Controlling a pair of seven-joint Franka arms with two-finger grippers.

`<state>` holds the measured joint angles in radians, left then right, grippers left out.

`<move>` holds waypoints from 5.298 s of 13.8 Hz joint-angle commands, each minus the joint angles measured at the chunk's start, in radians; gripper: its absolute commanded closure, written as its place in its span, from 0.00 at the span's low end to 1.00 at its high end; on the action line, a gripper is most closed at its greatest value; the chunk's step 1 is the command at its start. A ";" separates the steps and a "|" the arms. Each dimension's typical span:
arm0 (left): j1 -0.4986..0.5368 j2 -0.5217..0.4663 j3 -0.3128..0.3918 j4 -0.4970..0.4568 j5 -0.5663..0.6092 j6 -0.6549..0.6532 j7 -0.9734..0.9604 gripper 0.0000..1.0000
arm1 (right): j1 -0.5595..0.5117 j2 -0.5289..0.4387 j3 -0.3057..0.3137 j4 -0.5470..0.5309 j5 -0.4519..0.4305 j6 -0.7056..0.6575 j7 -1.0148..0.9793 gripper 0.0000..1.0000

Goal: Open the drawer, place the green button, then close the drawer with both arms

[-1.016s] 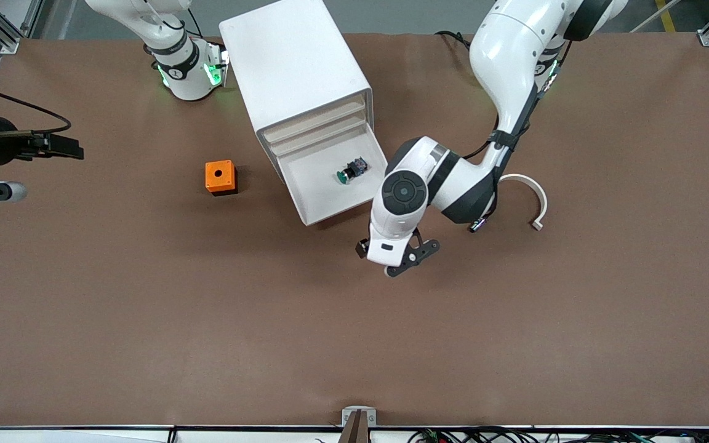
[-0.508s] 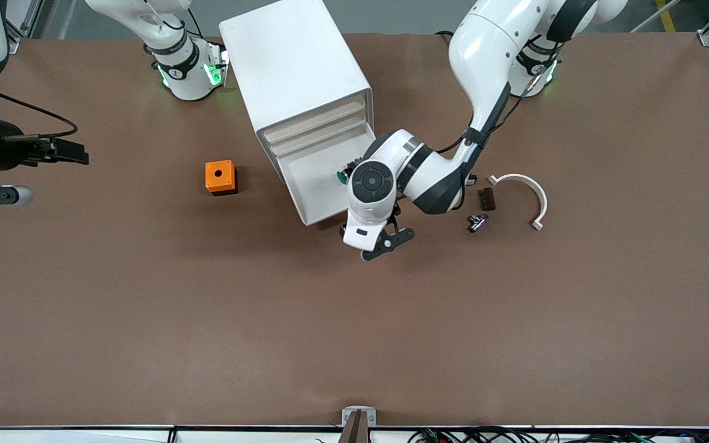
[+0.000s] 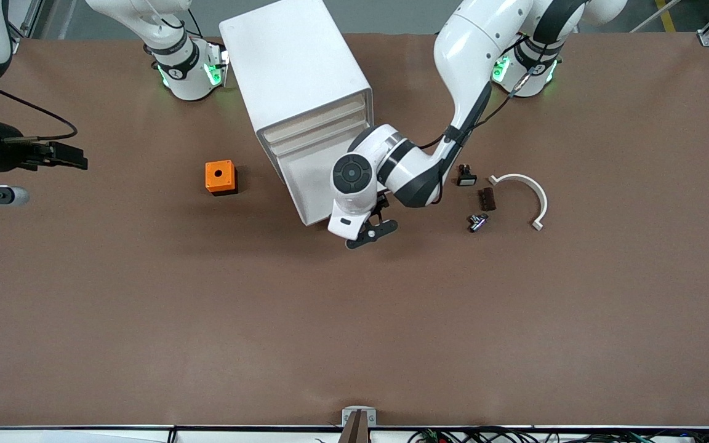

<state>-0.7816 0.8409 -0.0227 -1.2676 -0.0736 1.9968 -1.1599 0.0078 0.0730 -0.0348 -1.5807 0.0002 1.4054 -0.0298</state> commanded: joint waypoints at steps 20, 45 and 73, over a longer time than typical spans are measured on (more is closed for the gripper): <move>-0.084 -0.005 -0.069 -0.078 -0.181 0.005 0.002 0.00 | -0.052 -0.082 0.012 -0.015 -0.002 0.147 0.010 0.00; -0.082 -0.046 -0.056 -0.067 -0.362 0.005 0.002 0.00 | -0.063 -0.229 0.015 -0.093 0.009 0.128 0.010 0.00; 0.453 -0.292 -0.065 -0.065 -0.218 -0.003 0.003 0.00 | -0.065 -0.228 0.013 -0.093 -0.002 0.155 0.008 0.00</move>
<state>-0.3372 0.5660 -0.0744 -1.3149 -0.3097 1.9959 -1.1591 -0.0480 -0.1297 -0.0310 -1.6487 0.0020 1.5474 -0.0259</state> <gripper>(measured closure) 0.000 0.000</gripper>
